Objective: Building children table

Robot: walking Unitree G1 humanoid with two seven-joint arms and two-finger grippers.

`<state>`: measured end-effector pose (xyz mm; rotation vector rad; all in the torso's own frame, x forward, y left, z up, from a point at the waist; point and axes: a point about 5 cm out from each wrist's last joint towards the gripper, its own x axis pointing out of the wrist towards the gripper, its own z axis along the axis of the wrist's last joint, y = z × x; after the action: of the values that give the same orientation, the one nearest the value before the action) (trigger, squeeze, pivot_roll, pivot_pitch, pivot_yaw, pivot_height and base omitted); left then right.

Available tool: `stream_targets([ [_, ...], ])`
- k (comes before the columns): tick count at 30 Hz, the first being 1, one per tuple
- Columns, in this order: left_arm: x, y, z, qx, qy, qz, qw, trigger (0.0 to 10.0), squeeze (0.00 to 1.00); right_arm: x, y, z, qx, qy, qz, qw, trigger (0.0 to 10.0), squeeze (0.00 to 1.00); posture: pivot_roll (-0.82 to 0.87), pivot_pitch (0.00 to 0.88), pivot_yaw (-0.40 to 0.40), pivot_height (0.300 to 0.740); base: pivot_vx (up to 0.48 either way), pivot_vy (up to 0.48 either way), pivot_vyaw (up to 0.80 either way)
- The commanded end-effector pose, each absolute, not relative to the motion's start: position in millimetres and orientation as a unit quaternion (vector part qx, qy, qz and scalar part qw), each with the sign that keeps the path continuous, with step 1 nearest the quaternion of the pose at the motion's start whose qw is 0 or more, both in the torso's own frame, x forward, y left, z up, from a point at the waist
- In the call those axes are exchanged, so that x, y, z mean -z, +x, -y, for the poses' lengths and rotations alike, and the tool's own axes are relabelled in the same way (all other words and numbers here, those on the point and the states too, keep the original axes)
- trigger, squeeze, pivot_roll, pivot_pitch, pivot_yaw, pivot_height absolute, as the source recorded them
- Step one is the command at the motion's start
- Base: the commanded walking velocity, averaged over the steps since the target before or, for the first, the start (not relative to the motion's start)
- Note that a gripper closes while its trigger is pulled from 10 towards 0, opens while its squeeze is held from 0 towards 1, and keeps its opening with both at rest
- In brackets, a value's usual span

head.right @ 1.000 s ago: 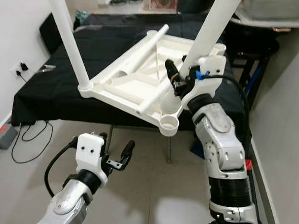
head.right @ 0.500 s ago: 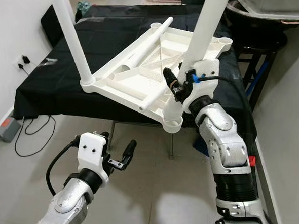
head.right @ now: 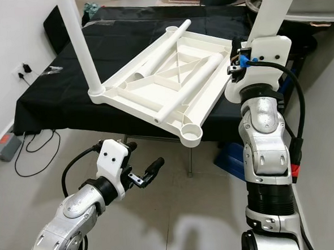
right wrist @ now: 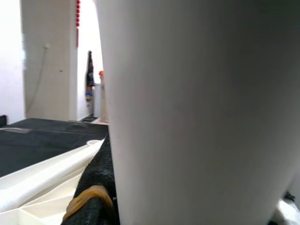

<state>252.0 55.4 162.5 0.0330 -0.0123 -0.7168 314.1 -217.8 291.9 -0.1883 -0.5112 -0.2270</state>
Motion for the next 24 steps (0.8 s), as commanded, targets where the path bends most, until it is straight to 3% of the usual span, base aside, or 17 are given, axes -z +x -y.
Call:
stream_targets([
  [1,-157.0,250.7,-53.2,0.363,0.009,-0.006,0.932,10.0,0.0,-292.0,313.4,216.8,0.115,-0.099,0.251,0.956,10.0,0.0,0.09,0.147,-0.004,0.74,0.0,0.0,0.0],
  [14,-142.3,286.8,-26.6,0.522,0.016,-0.058,0.851,10.0,0.0,-329.3,304.1,212.5,0.164,-0.085,0.315,0.931,10.0,0.0,0.08,0.179,0.031,0.74,0.0,0.0,0.0],
  [24,-155.7,314.9,-26.0,0.568,0.038,-0.053,0.821,10.0,0.0,-334.6,293.3,213.4,0.178,-0.071,0.322,0.927,10.0,0.0,0.07,0.204,0.07,0.74,0.0,0.0,0.0],
])
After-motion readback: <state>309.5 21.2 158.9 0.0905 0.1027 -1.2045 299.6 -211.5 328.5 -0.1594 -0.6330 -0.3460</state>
